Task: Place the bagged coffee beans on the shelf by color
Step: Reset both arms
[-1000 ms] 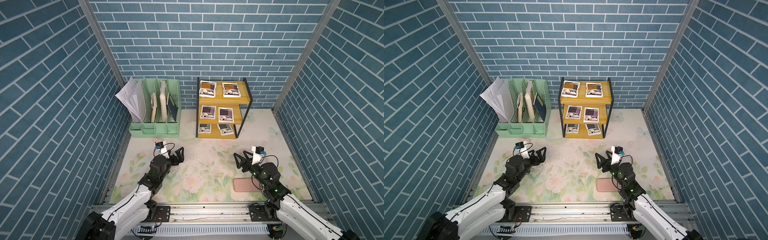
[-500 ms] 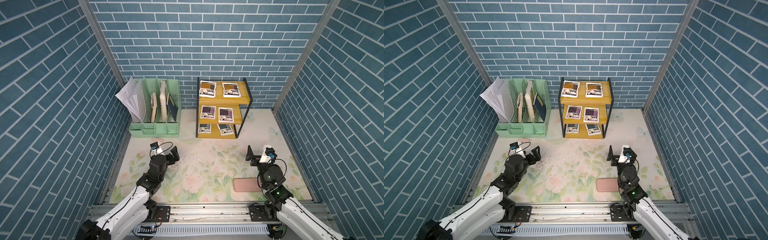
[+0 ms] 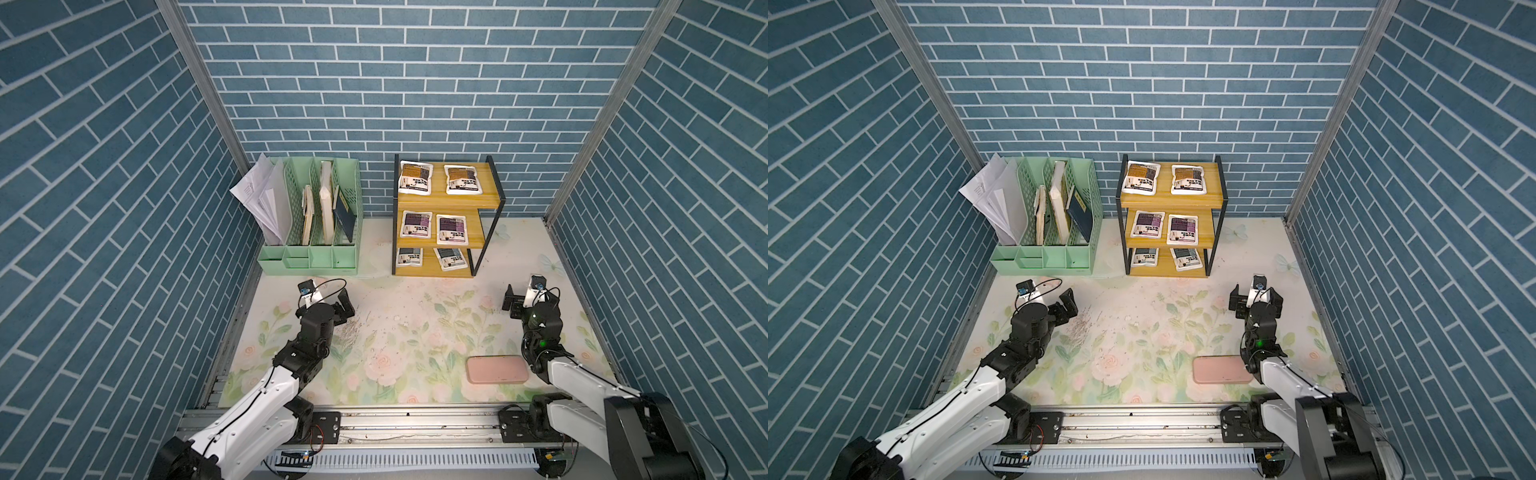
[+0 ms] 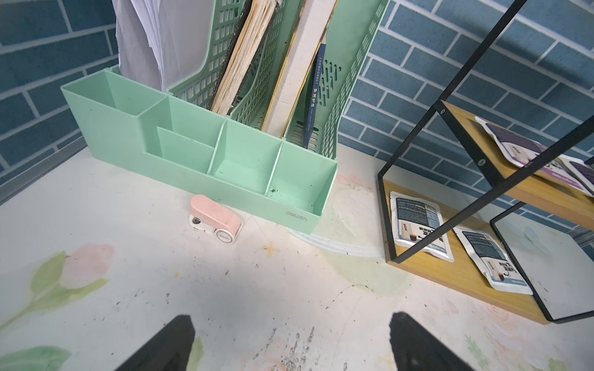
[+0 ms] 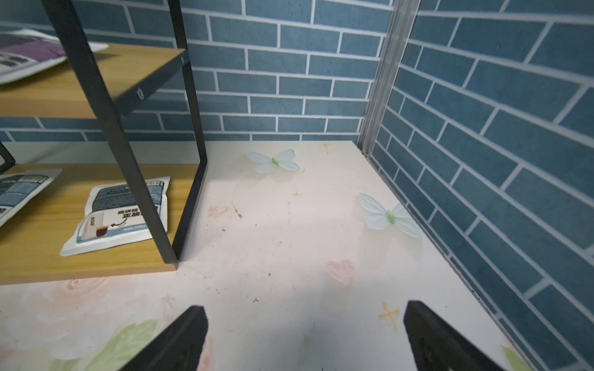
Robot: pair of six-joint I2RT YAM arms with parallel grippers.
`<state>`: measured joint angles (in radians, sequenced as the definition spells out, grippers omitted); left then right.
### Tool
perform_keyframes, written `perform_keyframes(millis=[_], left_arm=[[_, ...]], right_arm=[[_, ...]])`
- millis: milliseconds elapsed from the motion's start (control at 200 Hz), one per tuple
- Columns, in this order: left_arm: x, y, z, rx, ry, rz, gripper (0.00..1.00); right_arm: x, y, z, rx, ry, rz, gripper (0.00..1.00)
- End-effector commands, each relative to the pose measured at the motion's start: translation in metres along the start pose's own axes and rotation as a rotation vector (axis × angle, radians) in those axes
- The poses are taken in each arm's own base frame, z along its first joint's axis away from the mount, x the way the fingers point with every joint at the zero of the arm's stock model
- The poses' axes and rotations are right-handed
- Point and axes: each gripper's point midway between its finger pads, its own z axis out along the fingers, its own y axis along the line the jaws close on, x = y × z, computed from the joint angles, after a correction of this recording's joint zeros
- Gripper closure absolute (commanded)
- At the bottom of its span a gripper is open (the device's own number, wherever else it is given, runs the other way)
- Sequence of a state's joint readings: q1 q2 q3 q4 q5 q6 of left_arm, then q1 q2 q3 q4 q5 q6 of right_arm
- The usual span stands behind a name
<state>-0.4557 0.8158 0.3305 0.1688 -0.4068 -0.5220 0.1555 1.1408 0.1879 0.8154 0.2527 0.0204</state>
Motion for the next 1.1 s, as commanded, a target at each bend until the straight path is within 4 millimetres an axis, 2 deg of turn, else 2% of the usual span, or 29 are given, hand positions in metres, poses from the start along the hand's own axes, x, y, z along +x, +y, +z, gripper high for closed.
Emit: perform_keyframes(millis=[0, 155, 325, 400, 470, 540, 595, 720, 805, 875, 955, 1090], left_arm=[[-0.003, 0.001, -0.001, -0.007, 0.004, 0.044, 0.00], [0.000, -0.001, -0.001, 0.007, 0.022, 0.088, 0.00], [0.003, -0.001, 0.001, 0.035, 0.025, 0.110, 0.00], [-0.003, 0.001, 0.000, 0.039, -0.010, 0.144, 0.00], [-0.019, 0.003, -0.003, 0.050, -0.084, 0.186, 0.00], [-0.037, 0.014, -0.002, 0.035, -0.153, 0.205, 0.00], [-0.046, 0.032, 0.006, -0.009, -0.171, 0.175, 0.00], [-0.050, 0.066, 0.028, -0.058, -0.181, 0.114, 0.00], [-0.054, 0.084, 0.033, -0.134, -0.232, 0.122, 0.00], [-0.060, 0.089, 0.030, -0.148, -0.316, 0.142, 0.00], [-0.056, 0.092, 0.031, -0.145, -0.357, 0.175, 0.00], [-0.054, 0.084, 0.033, -0.068, -0.414, 0.206, 0.00]], right_arm=[[-0.022, 0.009, 0.005, -0.068, -0.117, 0.009, 0.00], [-0.023, 0.019, 0.006, -0.125, -0.156, -0.049, 0.01], [-0.022, 0.020, 0.012, -0.144, -0.174, -0.099, 0.01], [-0.016, 0.018, 0.020, -0.149, -0.159, -0.075, 0.01], [-0.008, 0.019, 0.028, -0.151, -0.139, -0.075, 0.01], [-0.002, 0.020, 0.034, -0.160, -0.120, -0.072, 0.02], [-0.001, 0.016, 0.035, -0.141, -0.118, -0.055, 0.01], [0.000, 0.011, 0.037, -0.124, -0.106, -0.041, 0.00], [0.000, 0.011, 0.038, -0.123, -0.107, -0.040, 0.00], [-0.001, 0.011, 0.037, -0.123, -0.107, -0.040, 0.00], [0.000, 0.011, 0.037, -0.124, -0.106, -0.040, 0.00], [-0.001, 0.011, 0.037, -0.121, -0.109, -0.040, 0.00]])
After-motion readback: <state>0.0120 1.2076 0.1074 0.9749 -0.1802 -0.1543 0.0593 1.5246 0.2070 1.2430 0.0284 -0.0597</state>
